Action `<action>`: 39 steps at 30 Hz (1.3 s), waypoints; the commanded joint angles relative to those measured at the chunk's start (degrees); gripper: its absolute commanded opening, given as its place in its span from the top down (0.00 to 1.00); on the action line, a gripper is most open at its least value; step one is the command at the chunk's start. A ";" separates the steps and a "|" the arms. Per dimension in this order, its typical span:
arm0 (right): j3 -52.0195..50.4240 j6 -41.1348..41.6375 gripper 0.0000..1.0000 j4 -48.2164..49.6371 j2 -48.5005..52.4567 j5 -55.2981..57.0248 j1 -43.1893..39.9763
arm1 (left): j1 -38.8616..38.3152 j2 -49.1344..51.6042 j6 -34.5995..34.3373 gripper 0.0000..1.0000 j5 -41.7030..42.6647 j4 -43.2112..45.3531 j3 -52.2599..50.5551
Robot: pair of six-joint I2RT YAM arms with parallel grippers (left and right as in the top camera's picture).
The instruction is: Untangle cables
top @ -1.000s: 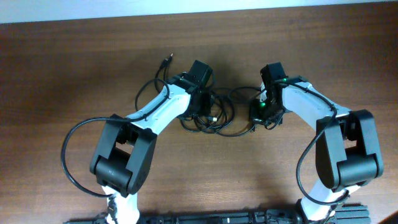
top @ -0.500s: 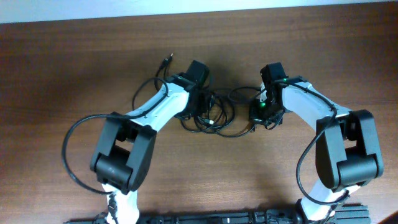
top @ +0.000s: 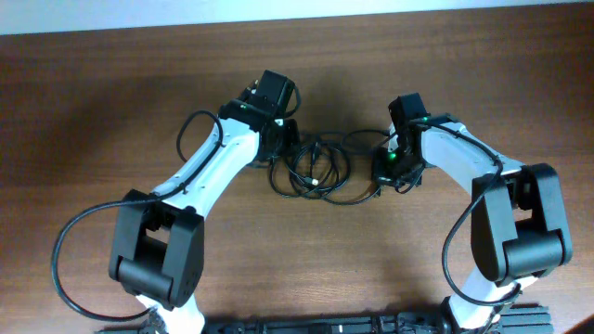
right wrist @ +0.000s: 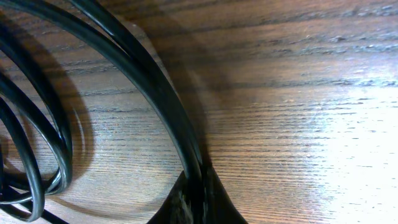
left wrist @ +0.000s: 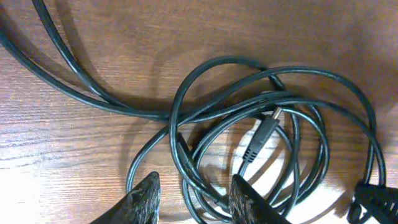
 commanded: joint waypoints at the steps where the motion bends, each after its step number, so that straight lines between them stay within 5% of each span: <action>1: -1.22 -0.55 0.96 -0.61 1.09 3.21 -0.48 | -0.20 2.01 0.07 0.64 0.57 1.18 -2.34; 10: -1.22 -0.55 0.96 -0.61 1.09 3.21 -0.48 | -0.24 8.24 0.04 0.73 3.82 2.34 -2.36; 16: -1.22 -0.57 0.96 -0.61 1.09 3.21 -0.48 | -0.24 8.24 0.07 1.00 4.96 2.47 -2.32; 39: -1.22 -0.55 0.96 -0.57 1.09 3.21 -0.48 | 3.93 -1.77 4.00 0.96 9.03 -6.58 -1.16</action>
